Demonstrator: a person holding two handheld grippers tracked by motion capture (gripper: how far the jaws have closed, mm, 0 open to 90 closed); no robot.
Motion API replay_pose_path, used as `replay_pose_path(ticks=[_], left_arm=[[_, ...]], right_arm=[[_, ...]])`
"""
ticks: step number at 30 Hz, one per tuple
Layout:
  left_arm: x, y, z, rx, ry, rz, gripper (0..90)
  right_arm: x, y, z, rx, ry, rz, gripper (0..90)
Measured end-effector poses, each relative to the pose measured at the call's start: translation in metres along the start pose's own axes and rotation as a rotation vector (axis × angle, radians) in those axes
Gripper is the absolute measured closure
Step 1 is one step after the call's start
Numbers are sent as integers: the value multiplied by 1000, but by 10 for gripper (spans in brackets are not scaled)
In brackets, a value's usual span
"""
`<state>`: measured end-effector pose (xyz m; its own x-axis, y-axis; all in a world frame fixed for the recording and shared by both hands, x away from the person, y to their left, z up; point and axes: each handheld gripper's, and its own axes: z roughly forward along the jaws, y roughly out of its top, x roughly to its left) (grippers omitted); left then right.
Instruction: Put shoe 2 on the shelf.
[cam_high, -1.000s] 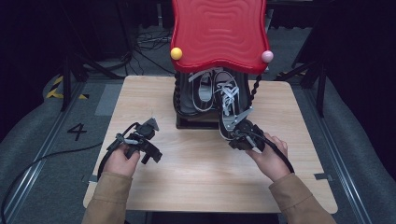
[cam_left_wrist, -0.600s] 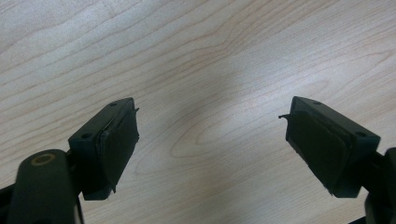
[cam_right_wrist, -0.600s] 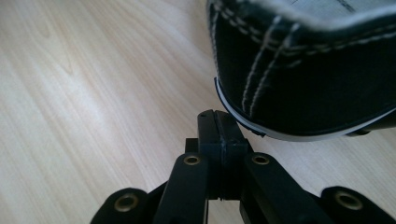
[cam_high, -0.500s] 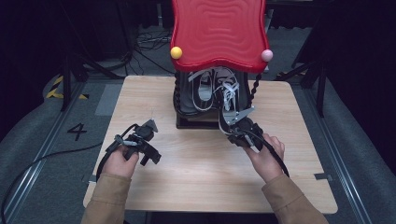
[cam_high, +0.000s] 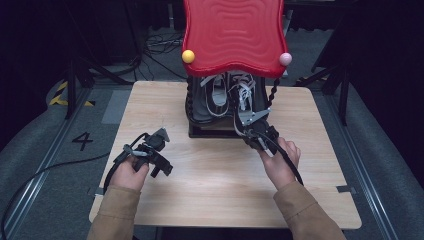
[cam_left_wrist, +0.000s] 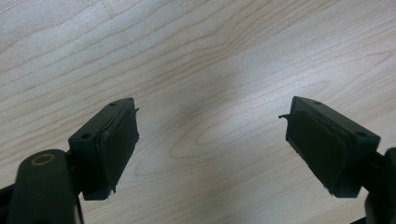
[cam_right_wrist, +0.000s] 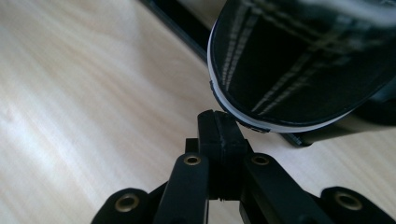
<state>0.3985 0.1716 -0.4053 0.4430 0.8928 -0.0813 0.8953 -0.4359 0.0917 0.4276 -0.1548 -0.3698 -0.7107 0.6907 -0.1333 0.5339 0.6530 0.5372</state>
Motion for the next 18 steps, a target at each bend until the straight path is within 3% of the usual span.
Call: replay_pose_path(ticks=[9, 12, 14, 18], left_arm=[[1, -1, -1, -3, -1, -5, 173], [1, -1, -1, -3, -4, -4, 173], [2, -2, -2, -7, -3, -2, 173], [3, -3, -1, -2, -2, -9, 173]], right_arm=[[-9, 13, 6, -5, 11, 20, 900], [-13, 17, 7, -18, -38, 28, 900], [-20, 19, 9, -24, 15, 54, 900], [-21, 24, 9, -13, -1, 40, 900]])
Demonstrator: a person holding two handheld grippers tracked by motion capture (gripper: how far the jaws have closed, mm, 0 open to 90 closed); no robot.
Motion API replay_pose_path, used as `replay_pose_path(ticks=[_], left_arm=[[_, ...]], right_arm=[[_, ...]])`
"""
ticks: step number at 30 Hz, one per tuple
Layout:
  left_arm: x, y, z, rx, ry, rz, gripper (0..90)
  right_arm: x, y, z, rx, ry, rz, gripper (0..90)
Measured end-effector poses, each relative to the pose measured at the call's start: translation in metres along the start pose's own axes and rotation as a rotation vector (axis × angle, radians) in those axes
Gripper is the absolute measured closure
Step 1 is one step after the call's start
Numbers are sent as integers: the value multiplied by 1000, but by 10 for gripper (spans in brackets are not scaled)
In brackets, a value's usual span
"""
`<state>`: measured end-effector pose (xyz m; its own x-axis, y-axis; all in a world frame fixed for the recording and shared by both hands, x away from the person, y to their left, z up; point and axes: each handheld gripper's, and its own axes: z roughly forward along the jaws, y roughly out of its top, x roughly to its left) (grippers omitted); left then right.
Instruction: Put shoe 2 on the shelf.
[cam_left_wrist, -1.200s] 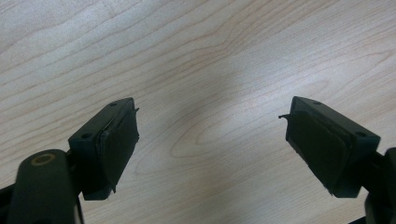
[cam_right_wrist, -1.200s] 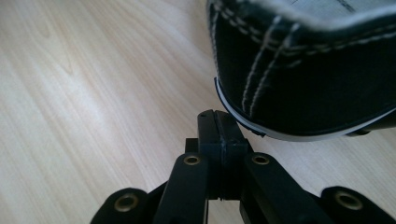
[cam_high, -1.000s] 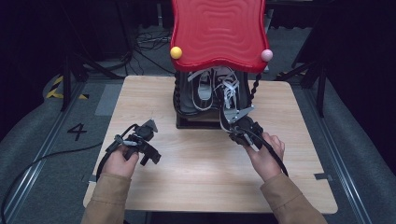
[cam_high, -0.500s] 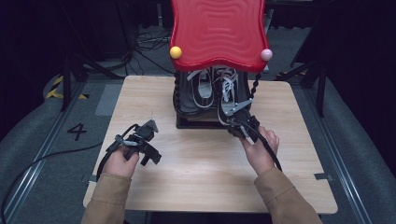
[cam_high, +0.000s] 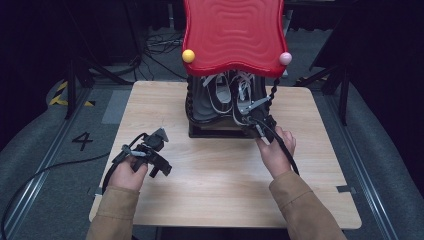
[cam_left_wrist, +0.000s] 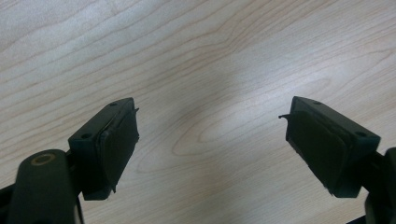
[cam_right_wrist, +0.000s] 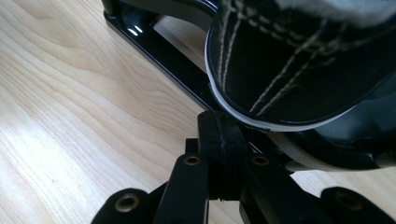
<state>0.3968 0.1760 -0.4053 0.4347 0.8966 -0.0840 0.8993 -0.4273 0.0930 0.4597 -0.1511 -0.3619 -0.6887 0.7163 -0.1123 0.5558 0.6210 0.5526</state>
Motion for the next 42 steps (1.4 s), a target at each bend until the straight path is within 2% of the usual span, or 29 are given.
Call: replay_pose_path(ticks=[1, 4, 8, 10, 11, 12, 14, 15, 16, 19, 22, 24, 25, 27, 32, 36, 38, 42], left_arm=[[0, -1, 0, 1, 0, -3, 173], [1, -3, -2, -5, -3, -6, 173], [2, -6, -2, -5, 0, -8, 173], [3, -7, -1, -3, 0, -15, 173], [3, -7, -1, 0, 0, -16, 173], [4, -9, -1, 2, 0, -13, 173], [5, -10, -1, -2, -2, -17, 173], [5, -10, -1, -2, -2, -17, 173], [6, -11, -1, -3, -2, -23, 173], [8, -13, 0, 1, -3, -34, 173], [7, -13, -1, 2, 0, -27, 173], [6, -13, -2, -3, -1, -23, 173], [6, -13, -2, -5, -1, -23, 173], [7, -13, -2, -6, -2, -23, 173], [8, -13, -2, -9, -2, -26, 173], [7, -13, -4, -15, -1, -23, 173], [7, -13, -4, -14, -3, -25, 173], [5, -13, -4, -13, -3, -15, 173]], right_arm=[[-1, 2, 1, -3, 0, -10, 900], [-4, 6, 2, -2, 1, 8, 900], [-7, 11, 3, -2, -25, 8, 900], [-11, 14, 5, -6, -20, 15, 900], [-14, 16, 7, -21, -41, 6, 900], [-19, 20, 7, -42, -47, 21, 900], [-23, 26, 8, -27, -4, 51, 900], [-23, 26, 8, -27, -4, 51, 900], [-24, 28, 9, -20, 5, 45, 900], [-17, 33, 13, 8, -8, -15, 900], [-12, 33, 18, 16, -13, -26, 899], [-8, 32, 21, -6, -8, -62, 897], [-5, 32, 21, 2, -5, -59, 897], [-3, 31, 21, 3, -14, -87, 895], [1, 24, 12, -11, 7, -78, 847], [-2, 19, -2, -34, 58, -72, 801], [-3, 18, -5, -40, 67, -63, 788], [-5, 7, -26, -51, 121, -54, 704]])
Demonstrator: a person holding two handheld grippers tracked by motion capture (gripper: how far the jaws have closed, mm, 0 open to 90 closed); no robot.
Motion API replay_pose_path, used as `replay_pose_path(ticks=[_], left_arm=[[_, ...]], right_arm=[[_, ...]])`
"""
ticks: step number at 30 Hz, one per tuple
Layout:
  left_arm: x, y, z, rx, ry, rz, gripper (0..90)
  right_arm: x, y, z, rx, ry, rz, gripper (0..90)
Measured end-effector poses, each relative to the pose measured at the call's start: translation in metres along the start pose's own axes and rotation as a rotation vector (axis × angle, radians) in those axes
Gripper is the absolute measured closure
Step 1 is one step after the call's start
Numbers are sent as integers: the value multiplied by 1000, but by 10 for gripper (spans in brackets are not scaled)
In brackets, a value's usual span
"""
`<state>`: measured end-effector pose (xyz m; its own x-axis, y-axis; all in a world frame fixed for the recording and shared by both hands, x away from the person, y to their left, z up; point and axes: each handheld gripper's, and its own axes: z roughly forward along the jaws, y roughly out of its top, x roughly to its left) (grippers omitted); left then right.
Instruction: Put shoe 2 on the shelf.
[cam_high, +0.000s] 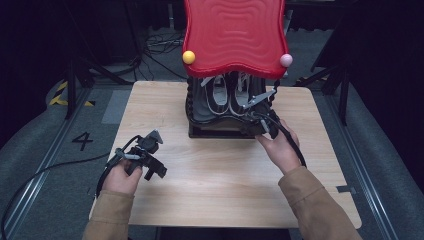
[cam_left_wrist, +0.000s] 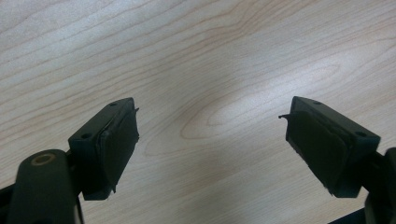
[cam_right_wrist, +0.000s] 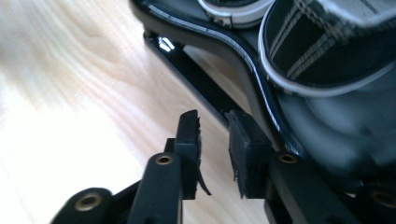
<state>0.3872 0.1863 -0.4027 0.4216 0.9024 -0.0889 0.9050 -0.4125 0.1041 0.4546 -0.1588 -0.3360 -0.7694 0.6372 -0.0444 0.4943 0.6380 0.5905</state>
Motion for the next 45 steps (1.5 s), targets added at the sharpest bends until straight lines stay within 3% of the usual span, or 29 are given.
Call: replay_pose_path(ticks=[10, 21, 29, 30, 32, 39, 45], left_arm=[[-3, -2, -2, -2, 2, 14, 173], [-5, -1, -3, -2, 3, 24, 173], [-6, -1, -3, -3, 3, 34, 173], [-6, -1, -3, -5, 4, 33, 173], [-6, -1, -4, -4, 8, 38, 173], [-4, -2, -5, -7, 6, 32, 173], [-3, -3, -7, -13, 6, 30, 173]], right_arm=[[-1, -31, -33, 3, 71, 48, 582], [-12, -67, -57, -6, 60, 91, 515], [-22, -95, -71, -28, 72, 159, 443], [-25, -104, -75, -28, 79, 189, 432], [-27, -114, -78, -39, 75, 199, 418], [-44, -138, -81, 6, 53, 244, 383], [-57, -158, -69, 72, 37, 270, 362]])
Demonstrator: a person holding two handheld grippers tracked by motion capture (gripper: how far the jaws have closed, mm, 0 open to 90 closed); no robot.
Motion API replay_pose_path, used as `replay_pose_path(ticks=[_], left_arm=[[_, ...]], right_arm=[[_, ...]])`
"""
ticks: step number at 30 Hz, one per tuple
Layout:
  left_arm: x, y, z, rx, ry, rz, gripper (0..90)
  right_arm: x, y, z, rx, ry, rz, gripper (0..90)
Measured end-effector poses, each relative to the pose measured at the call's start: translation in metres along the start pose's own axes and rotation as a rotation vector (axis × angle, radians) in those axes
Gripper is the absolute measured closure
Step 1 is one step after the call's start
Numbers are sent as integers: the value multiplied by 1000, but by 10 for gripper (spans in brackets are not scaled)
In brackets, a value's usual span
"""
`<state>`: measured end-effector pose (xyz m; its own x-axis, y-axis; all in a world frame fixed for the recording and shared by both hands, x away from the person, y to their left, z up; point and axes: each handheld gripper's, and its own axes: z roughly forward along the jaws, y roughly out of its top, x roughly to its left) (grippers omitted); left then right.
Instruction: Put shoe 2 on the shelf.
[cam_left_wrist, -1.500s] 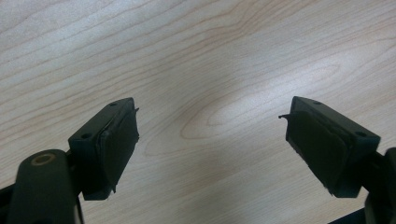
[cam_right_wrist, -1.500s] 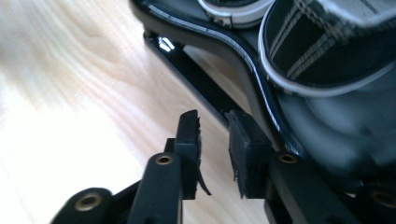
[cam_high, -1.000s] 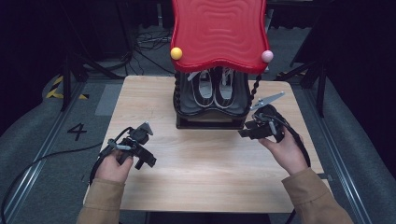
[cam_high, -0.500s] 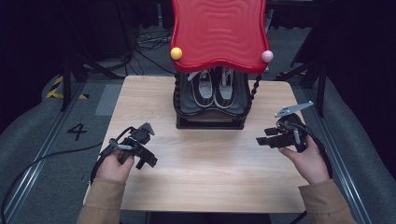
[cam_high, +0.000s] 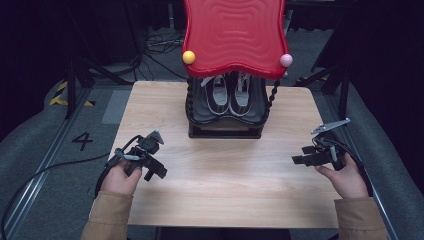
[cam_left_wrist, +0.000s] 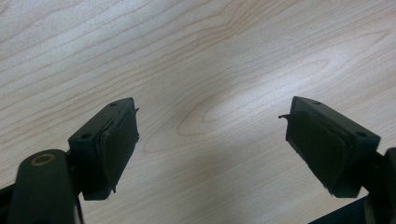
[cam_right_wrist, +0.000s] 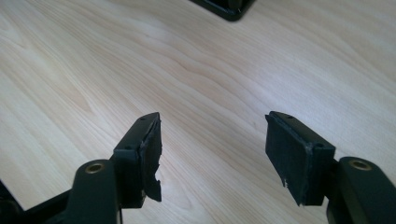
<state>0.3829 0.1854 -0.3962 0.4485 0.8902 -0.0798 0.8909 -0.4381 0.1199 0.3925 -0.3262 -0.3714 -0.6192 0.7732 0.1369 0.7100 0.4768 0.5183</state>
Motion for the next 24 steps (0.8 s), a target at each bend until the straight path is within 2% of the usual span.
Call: replay_pose_path(ticks=[2, 5, 12, 19, 24], left_arm=[[0, 0, 0, 1, -1, -1, 173], [1, 0, 1, 6, -4, -4, 173], [3, 0, 4, 11, -4, -8, 173], [2, 1, 5, 16, -4, -3, 173], [1, 1, 7, 26, -6, 0, 173]], right_arm=[[-2, -2, 3, 16, -4, 9, 362], [-9, -7, 16, 79, -13, 25, 358], [-15, -13, 38, 178, -11, 28, 352], [-11, -16, 61, 284, -17, 3, 358], [-4, -17, 71, 352, -29, -31, 355]])
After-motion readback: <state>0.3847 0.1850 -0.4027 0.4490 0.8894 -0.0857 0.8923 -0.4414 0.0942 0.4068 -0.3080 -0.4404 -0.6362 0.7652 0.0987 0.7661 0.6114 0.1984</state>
